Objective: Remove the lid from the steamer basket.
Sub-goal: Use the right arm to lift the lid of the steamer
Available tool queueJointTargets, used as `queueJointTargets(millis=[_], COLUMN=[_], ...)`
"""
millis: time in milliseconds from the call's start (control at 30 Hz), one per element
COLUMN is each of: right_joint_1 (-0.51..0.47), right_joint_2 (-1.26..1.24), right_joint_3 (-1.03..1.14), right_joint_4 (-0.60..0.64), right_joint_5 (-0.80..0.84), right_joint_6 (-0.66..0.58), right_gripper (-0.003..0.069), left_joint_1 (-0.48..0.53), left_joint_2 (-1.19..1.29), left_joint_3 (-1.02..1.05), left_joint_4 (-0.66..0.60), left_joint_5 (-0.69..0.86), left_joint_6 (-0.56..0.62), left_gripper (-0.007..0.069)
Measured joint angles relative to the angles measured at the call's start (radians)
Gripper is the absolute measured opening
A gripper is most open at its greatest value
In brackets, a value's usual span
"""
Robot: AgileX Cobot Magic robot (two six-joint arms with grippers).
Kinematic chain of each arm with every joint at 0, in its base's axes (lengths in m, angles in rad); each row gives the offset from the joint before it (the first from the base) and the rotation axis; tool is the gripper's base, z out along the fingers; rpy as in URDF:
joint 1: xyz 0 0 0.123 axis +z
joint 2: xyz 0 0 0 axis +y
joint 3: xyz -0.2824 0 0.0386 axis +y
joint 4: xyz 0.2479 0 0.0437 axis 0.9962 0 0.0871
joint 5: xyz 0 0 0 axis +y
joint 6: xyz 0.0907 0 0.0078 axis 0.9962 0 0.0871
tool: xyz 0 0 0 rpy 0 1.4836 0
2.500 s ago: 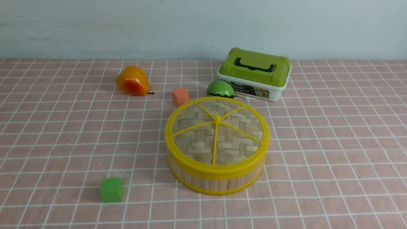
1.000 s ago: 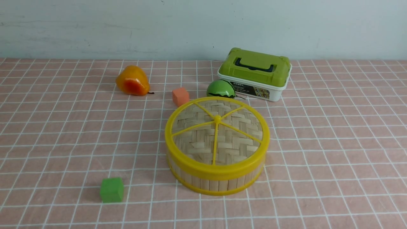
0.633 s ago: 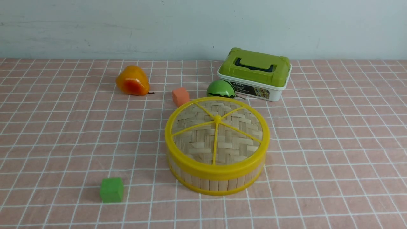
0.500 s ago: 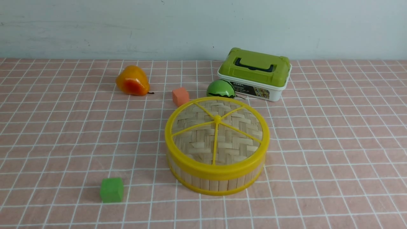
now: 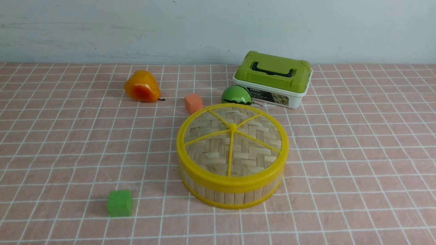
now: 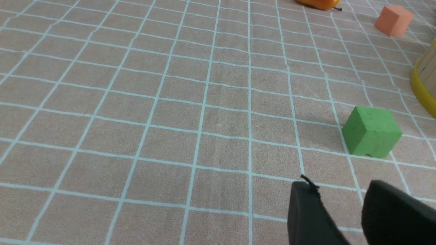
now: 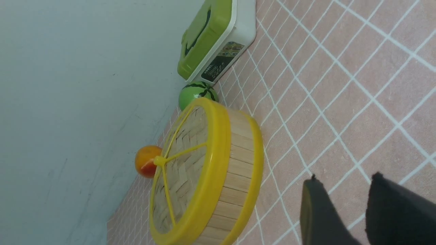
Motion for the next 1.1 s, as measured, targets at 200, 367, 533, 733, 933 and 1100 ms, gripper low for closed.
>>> queueJointTargets(millis=[200, 367, 533, 733, 933, 1100], right_joint_1=[0.000, 0.000, 0.000, 0.002, 0.148, 0.320], right_joint_2=[0.005, 0.235, 0.635, 0.958, 1.308, 1.525], right_joint_3=[-0.068, -0.358, -0.794, -1.150, -1.487, -1.685], right_joint_4=[-0.031, -0.201, -0.318, -0.268, -0.253, -0.394], right_joint_5=[0.047, 0.219, 0.468, 0.695, 0.887, 0.902], right_joint_6=[-0.196, -0.407, -0.631, -0.866, -0.943, -0.854], right_gripper=[0.0178, 0.0009, -0.0021, -0.0015, -0.0006, 0.0001], left_joint_1=[0.000, 0.000, 0.000, 0.000, 0.000, 0.000], left_joint_2=[0.000, 0.000, 0.000, 0.000, 0.000, 0.000], left_joint_3=[0.000, 0.000, 0.000, 0.000, 0.000, 0.000], left_joint_4=[0.000, 0.000, 0.000, 0.000, 0.000, 0.000], left_joint_5=[0.000, 0.000, 0.000, 0.000, 0.000, 0.000], left_joint_6=[0.000, 0.000, 0.000, 0.000, 0.000, 0.000], left_gripper=[0.0239, 0.0239, 0.0239, 0.0239, 0.0239, 0.0239])
